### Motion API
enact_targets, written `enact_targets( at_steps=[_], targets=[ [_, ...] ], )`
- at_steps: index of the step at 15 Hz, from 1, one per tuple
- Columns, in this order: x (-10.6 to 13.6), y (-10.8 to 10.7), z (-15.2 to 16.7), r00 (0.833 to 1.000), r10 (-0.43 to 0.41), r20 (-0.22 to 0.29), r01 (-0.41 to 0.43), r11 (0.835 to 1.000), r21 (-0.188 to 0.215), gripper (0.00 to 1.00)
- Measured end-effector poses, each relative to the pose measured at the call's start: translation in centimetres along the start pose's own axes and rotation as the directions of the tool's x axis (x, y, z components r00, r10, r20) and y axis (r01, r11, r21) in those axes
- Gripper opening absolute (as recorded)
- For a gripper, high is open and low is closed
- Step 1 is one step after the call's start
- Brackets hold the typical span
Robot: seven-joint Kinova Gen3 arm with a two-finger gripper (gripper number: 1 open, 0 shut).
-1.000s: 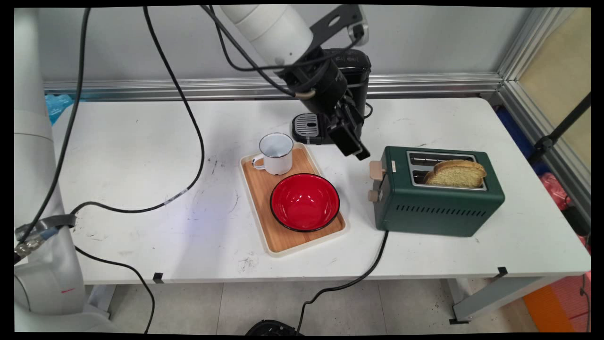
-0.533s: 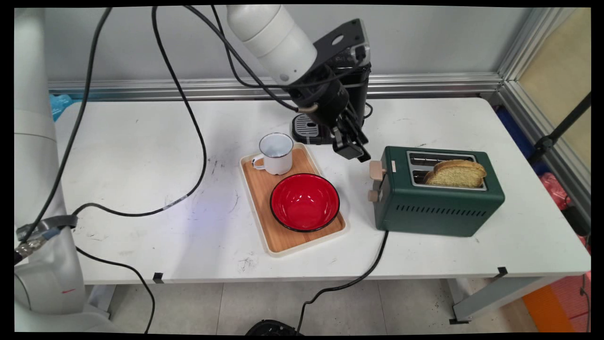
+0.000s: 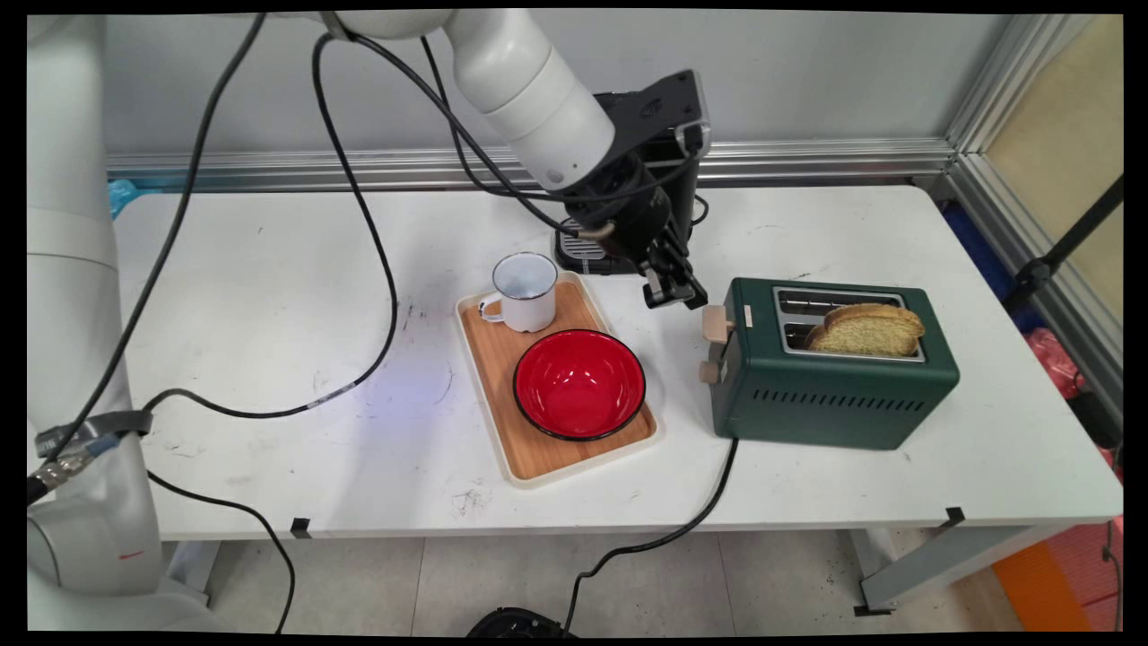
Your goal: Press the toaster switch
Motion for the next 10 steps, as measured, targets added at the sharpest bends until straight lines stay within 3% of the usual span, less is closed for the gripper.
enact_targets(
  at_steps=[10],
  targets=[
    [0.7, -0.2, 3.0, 1.0, -0.003, 0.0, 0.003, 1.0, 0.007, 0.0]
  ],
)
